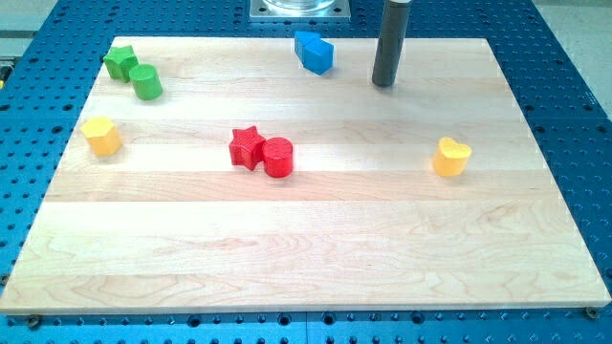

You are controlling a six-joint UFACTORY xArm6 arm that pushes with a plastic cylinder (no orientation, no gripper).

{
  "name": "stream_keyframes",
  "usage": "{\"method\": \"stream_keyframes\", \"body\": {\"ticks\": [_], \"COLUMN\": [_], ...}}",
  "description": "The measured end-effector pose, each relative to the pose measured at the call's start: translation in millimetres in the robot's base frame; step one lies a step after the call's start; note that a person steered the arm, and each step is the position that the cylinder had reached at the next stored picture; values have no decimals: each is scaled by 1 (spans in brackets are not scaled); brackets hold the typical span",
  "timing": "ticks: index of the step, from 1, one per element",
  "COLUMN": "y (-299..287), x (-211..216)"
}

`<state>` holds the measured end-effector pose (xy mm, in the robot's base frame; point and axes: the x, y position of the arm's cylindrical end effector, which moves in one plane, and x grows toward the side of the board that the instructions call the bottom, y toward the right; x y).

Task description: Place the heart at the bottom right of the board

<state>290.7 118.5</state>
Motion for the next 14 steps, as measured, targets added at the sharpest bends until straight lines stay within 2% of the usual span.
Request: {"method": "stream_keyframes", "body": {"ticks": [3,6,8,11,14], "y": [2,3,3,96,110], "x": [1,33,35,40,64]}}
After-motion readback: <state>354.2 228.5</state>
